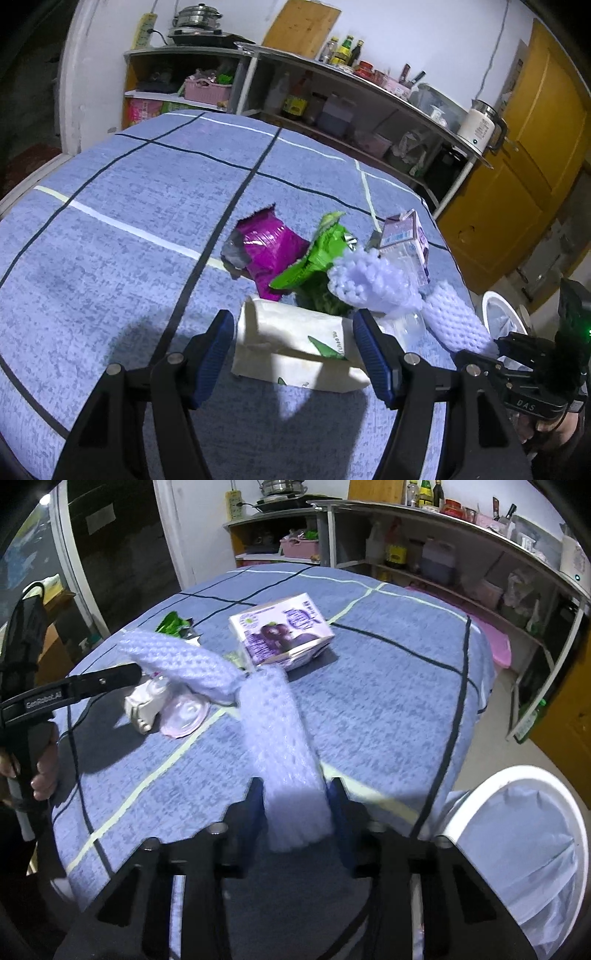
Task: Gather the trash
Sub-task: 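Grasp the white foam mesh sleeve with the right tool while the left tool grasps the tissue pack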
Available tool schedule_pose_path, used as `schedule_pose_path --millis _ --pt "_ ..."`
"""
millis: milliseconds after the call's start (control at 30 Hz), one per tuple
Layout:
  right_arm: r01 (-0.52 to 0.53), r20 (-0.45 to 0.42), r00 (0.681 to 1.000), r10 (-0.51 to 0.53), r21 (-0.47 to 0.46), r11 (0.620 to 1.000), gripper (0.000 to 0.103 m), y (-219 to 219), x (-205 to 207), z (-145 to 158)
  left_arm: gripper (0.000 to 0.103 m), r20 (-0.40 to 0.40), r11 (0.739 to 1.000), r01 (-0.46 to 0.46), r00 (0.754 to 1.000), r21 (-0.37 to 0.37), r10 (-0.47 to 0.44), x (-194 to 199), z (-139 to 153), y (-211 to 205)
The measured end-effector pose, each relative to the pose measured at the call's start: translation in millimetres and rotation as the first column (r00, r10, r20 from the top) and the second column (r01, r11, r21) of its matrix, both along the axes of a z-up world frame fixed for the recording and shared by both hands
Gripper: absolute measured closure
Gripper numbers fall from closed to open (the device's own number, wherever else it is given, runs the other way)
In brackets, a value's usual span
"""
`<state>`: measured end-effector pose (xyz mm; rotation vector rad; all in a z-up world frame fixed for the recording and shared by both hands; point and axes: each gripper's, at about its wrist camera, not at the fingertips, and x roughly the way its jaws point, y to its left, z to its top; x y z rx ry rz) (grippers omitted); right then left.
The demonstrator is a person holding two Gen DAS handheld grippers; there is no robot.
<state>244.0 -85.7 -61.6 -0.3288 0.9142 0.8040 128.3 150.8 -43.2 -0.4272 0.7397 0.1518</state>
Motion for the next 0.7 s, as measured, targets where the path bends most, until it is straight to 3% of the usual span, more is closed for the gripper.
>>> schedule_pose_path --millis 167,333,367,433,567,700 --pt "0.001 0.003 1.0 -0.001 0.014 1.0 0.075 0 -14 1 0.026 -0.009 1.0 0.013 1.0 -0.017 -0.013 4 -4 6" --pt "0.01 -0.002 1.0 -0.01 0.022 1.0 0.075 -3 -23 1 0.026 -0.016 1.0 -0.001 1.0 -0.005 0.001 5 -5 13" --pt "0.014 -0.003 1.0 -0.014 0.023 1.0 0.075 -4 -22 1 0.028 -0.015 1.0 0.0 1.0 -0.002 0.0 5 -6 12" --pt "0.024 -0.007 1.0 -0.024 0.029 0.999 0.076 -6 -23 0 0.047 -0.006 1.0 0.022 1.0 0.007 -0.021 3 -4 6" --pt "0.033 -0.007 0.999 -0.033 0.035 0.999 0.076 -7 -24 1 0.063 0.012 0.998 0.034 0.999 0.055 -0.035 -1 3 -5" --pt "0.038 -0.004 0.999 -0.038 0.045 0.998 0.078 -8 -28 2 0.075 0.041 0.999 0.022 0.999 0.043 -0.024 -10 11 -3"
